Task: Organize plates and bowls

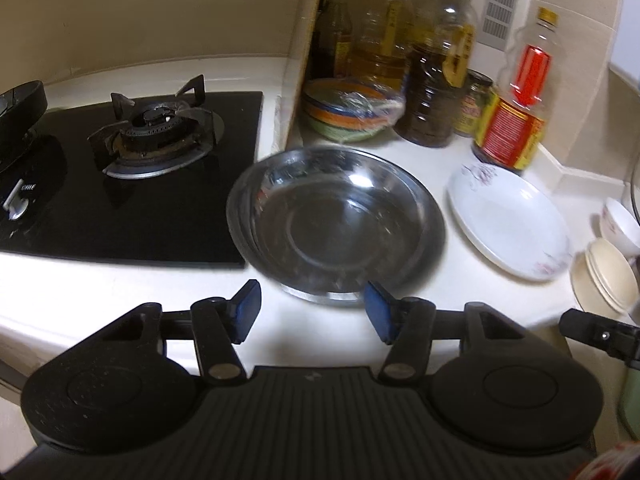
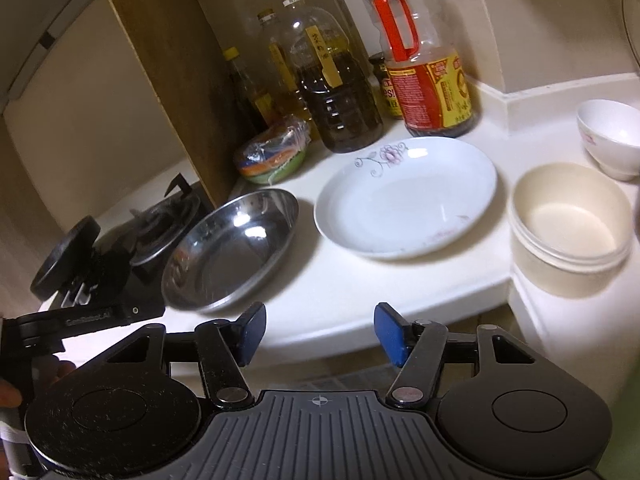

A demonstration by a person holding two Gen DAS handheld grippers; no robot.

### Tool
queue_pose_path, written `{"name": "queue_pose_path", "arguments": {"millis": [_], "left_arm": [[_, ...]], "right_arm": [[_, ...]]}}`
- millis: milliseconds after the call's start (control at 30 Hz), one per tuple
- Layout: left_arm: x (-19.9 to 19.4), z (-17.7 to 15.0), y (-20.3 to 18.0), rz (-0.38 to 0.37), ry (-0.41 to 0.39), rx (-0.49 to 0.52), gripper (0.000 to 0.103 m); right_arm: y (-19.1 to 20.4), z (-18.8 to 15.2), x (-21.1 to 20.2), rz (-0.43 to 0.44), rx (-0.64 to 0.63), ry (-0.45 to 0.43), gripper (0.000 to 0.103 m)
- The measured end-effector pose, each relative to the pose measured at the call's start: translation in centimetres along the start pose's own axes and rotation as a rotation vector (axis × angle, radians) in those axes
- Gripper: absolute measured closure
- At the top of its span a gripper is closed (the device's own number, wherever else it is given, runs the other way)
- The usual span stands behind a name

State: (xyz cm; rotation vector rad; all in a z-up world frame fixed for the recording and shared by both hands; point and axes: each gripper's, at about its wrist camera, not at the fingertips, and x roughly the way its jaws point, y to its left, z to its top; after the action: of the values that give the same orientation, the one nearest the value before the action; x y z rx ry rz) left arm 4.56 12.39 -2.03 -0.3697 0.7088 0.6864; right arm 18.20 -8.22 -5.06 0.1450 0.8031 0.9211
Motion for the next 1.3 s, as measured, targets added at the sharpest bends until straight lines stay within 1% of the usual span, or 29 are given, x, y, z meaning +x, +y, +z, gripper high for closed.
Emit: {"name": "queue_pose_path", "arguments": {"millis": [133, 300, 433, 533, 633, 733, 900, 1000, 1033, 1133, 1300], "left_arm": [[2.3, 1.6, 1.7, 0.008, 0.004, 0.005, 0.055], [5.1, 3.4, 3.6, 0.014, 0.011, 0.013, 0.058], [7.1, 4.3, 4.8, 0.012, 0.028, 0.021, 0.061], [8.7, 4.9, 5.6, 0.011, 0.044, 0.028, 0.067], [9.9, 5.3, 6.2, 0.014, 0.056, 0.031, 0.068], [10.9, 5.6, 6.6, 0.011, 0.065, 0.039, 0.069], [12.3, 5.9, 7.2, 0.001, 0.09, 0.044, 0.077], [12.6, 6.0, 7.3, -0.003, 0.086, 0.056, 0.081], [12.7, 6.0, 7.3, -0.01, 0.086, 0.058, 0.083], [12.8, 6.1, 7.3, -0.034, 0.091, 0.058, 0.092], [12.8, 6.1, 7.1, -0.035, 0.088, 0.063, 0.092]], "right_arm": [[1.2, 1.3, 3.0, 0.0, 0.005, -0.003, 0.05], [2.6, 2.6, 7.4, -0.009, -0.003, 0.01, 0.056], [2.9, 3.1, 10.6, -0.035, 0.002, 0.024, 0.062], [2.8, 3.4, 12.4, -0.052, 0.013, 0.034, 0.066], [2.7, 3.7, 13.8, -0.069, 0.022, 0.041, 0.069], [2.4, 3.8, 14.9, -0.082, 0.033, 0.05, 0.073], [2.4, 3.8, 16.0, -0.091, 0.041, 0.059, 0.083], [2.6, 3.8, 16.3, -0.094, 0.035, 0.06, 0.086], [2.6, 3.7, 16.3, -0.095, 0.033, 0.061, 0.088], [2.9, 3.8, 16.5, -0.101, 0.025, 0.063, 0.091], [2.9, 3.8, 16.5, -0.107, 0.018, 0.066, 0.091]]}}
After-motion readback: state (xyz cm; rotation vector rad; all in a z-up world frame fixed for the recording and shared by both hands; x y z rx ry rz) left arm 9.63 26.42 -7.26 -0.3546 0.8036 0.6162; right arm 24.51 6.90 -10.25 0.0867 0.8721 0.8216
